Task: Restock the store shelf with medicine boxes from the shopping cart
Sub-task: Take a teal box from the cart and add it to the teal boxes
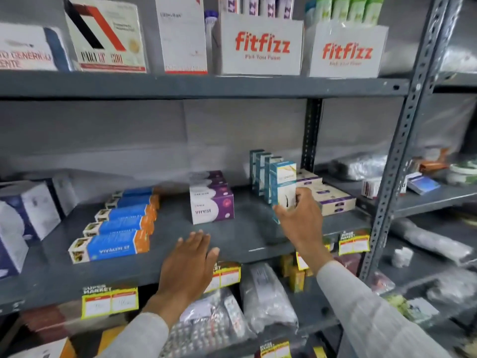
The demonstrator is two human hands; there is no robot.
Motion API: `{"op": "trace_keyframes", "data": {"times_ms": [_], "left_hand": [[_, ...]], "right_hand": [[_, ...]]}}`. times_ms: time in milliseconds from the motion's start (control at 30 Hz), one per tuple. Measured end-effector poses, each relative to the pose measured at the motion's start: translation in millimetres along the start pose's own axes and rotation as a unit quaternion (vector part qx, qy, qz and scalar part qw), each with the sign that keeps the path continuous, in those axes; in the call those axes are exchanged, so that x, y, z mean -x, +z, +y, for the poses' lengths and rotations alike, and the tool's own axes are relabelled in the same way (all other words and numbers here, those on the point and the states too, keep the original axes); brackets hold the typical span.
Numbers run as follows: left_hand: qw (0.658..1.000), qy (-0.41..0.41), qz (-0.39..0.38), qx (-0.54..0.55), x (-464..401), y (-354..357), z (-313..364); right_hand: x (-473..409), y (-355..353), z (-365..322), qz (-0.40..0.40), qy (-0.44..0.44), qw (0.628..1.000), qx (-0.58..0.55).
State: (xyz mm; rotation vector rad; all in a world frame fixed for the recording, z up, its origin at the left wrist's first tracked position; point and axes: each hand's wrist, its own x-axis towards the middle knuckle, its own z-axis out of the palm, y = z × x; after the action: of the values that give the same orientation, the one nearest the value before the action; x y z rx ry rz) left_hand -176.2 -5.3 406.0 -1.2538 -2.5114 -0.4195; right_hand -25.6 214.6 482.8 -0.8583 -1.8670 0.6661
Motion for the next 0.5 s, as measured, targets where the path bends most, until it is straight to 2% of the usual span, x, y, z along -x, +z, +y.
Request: {"op": "trace_keyframes", "data": {"times_ms": [233,500], "left_hand": [[1.000,0.003,0.000,0.008,-1.6,0.7,-1.5],[1.000,-0.002,-0.007,0.023,0.3,-1.7,-0.6]], "right_hand": [[-23.4,19.3,38.3,0.006,0.054,0.998,0.008],[-6.3,19.4,50.4,0.007,0.021,1.000,0.001]]}}
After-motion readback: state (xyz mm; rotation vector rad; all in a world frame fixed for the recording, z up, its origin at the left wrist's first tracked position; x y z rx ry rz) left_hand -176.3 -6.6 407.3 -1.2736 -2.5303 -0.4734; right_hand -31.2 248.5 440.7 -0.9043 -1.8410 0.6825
